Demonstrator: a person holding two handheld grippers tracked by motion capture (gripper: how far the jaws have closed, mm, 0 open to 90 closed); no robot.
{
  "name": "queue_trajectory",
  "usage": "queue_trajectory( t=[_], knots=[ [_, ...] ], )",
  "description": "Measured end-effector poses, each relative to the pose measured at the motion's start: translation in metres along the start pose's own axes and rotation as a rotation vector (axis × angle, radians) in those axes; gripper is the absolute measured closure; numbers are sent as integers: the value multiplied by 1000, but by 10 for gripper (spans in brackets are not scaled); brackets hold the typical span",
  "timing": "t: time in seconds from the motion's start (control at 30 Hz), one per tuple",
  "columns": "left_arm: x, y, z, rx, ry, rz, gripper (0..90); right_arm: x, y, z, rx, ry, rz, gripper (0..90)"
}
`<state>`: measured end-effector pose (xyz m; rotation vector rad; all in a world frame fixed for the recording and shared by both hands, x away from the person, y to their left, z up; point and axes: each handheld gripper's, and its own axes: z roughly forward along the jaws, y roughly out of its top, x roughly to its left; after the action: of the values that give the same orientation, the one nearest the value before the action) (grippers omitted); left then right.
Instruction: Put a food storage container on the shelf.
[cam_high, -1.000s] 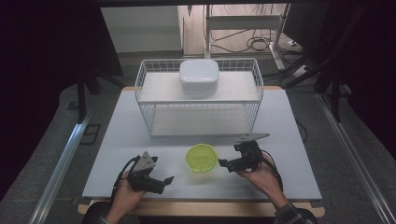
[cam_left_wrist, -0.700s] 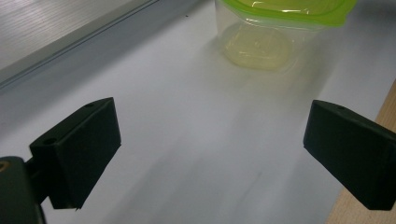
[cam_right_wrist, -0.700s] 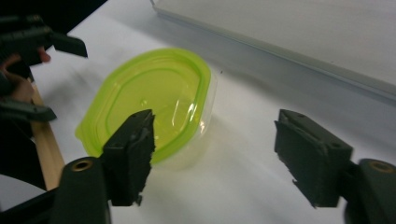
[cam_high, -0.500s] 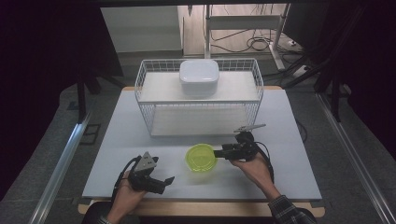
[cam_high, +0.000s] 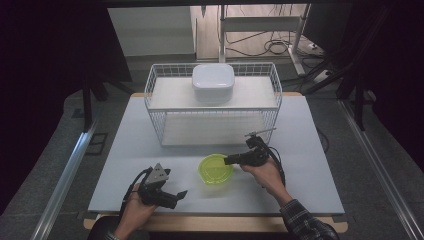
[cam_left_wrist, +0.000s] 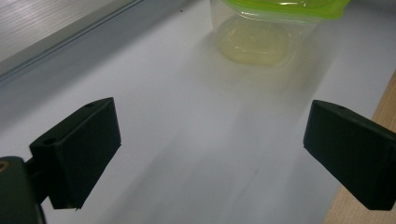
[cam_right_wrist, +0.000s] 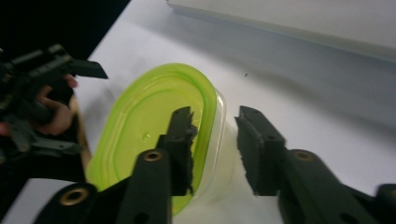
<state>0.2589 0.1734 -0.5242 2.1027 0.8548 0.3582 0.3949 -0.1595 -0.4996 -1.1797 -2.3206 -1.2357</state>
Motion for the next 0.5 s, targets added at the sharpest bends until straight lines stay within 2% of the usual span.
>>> queue_trajectory(
  t=[0.1, 0.17, 0.27, 0.37, 0.5],
  knots=[
    [0, 0, 0, 0, -1, 2, 37, -4, 1, 1, 17, 51, 39, 758],
    [0, 0, 0, -1, 0, 1, 37, -4, 2, 0, 29, 62, 47, 792],
    [0, 0, -1, -3, 1, 0, 37, -1, 3, 0, 45, 69, 45, 802],
    [0, 0, -1, -3, 1, 1, 37, 0, 3, -2, 44, 105, 69, 812],
    [0, 0, -1, -6, 3, 2, 37, 2, 2, -6, 30, 96, 67, 814]
  ],
)
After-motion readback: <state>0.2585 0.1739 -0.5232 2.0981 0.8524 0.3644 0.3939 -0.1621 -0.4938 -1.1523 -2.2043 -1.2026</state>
